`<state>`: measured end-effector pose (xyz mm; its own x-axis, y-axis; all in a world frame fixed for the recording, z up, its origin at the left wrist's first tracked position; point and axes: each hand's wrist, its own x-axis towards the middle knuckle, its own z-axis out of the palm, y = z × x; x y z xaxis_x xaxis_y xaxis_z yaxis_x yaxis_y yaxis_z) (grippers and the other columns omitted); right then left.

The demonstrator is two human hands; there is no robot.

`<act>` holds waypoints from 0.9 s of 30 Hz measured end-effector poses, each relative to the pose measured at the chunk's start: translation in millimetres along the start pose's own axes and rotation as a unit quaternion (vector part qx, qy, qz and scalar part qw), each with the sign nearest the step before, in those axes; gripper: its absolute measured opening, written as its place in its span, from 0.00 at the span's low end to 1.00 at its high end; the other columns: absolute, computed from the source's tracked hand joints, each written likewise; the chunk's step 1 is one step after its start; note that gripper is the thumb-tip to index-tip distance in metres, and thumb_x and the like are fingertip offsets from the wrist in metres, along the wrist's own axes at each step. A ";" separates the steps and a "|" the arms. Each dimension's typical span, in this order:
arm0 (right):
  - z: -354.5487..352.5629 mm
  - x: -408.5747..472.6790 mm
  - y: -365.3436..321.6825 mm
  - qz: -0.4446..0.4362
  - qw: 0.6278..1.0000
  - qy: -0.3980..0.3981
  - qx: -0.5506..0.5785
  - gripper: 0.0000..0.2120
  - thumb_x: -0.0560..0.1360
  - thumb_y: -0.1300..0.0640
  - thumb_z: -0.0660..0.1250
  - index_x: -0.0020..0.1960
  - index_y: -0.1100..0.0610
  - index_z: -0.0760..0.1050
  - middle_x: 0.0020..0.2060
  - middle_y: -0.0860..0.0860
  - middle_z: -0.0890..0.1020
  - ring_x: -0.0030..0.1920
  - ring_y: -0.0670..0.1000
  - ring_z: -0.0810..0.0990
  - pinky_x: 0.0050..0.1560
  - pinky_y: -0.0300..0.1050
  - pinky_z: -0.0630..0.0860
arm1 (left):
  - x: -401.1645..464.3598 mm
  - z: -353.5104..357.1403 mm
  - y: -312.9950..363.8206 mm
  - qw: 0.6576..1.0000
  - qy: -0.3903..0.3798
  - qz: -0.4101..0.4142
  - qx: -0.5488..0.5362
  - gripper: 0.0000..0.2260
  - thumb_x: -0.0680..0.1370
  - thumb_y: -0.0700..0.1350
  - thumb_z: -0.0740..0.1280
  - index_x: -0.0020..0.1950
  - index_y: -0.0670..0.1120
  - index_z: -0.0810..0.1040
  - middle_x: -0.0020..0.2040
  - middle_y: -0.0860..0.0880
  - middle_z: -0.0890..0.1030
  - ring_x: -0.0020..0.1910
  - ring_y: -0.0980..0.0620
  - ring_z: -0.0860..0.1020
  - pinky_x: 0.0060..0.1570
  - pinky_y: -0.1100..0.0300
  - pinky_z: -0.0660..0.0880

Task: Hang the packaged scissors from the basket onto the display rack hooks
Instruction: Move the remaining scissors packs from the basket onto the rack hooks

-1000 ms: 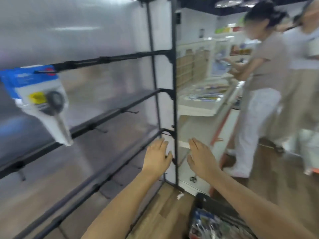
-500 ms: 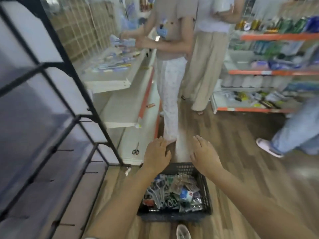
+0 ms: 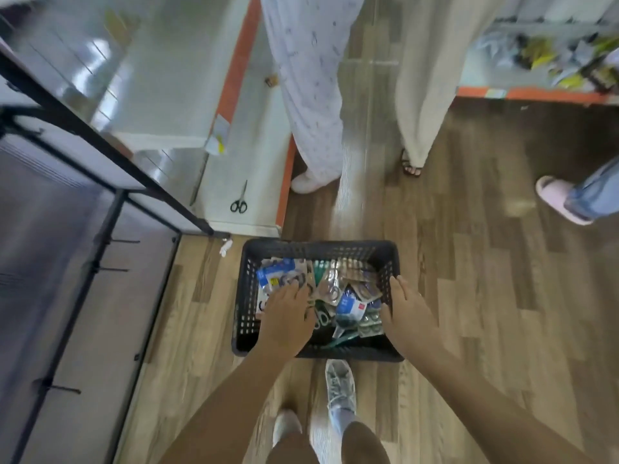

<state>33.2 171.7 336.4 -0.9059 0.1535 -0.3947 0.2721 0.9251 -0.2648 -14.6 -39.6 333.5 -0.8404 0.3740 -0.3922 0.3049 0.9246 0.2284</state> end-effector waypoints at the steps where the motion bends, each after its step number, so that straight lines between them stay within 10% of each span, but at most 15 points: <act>1: 18.9 7.1 7.4 0.009 1.000 -0.011 0.004 0.26 0.81 0.54 0.55 0.76 0.61 0.53 0.75 0.54 0.58 0.75 0.52 0.56 0.72 0.45 0.56 | 4.9 19.9 -5.4 1.000 -0.020 -0.006 0.002 0.24 0.81 0.50 0.55 0.76 0.44 0.57 0.74 0.47 0.63 0.73 0.51 0.60 0.73 0.59 0.53; 7: 149.0 46.3 41.3 0.051 0.996 -0.034 0.059 0.24 0.74 0.63 0.65 0.69 0.67 0.67 0.66 0.62 0.72 0.67 0.59 0.71 0.67 0.51 0.66 | 42.7 138.6 -42.0 0.994 -0.102 -0.002 0.034 0.23 0.81 0.52 0.52 0.75 0.45 0.58 0.74 0.47 0.62 0.72 0.50 0.60 0.72 0.58 0.55; 16: 308.2 123.6 30.0 0.017 0.993 -0.110 0.028 0.27 0.81 0.53 0.55 0.76 0.60 0.53 0.75 0.54 0.58 0.75 0.52 0.57 0.73 0.43 0.54 | 108.7 285.0 -119.4 0.991 -0.116 -0.057 -0.033 0.22 0.81 0.50 0.55 0.74 0.44 0.61 0.71 0.48 0.65 0.71 0.50 0.62 0.70 0.59 0.58; 27: 393.3 261.5 -20.7 -0.106 0.990 -0.006 0.089 0.26 0.80 0.54 0.56 0.75 0.61 0.55 0.73 0.57 0.61 0.71 0.57 0.62 0.69 0.48 0.60 | 207.9 353.9 -202.9 0.971 0.124 -0.149 -0.139 0.16 0.78 0.45 0.64 0.63 0.41 0.71 0.60 0.43 0.74 0.58 0.47 0.70 0.53 0.59 0.67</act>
<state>-81.8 56.1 -107.4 -0.9452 -0.0419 -0.3238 0.1311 0.8596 -0.4939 -92.7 -123.8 -109.7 -0.9655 0.0309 -0.2586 -0.0733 0.9206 0.3836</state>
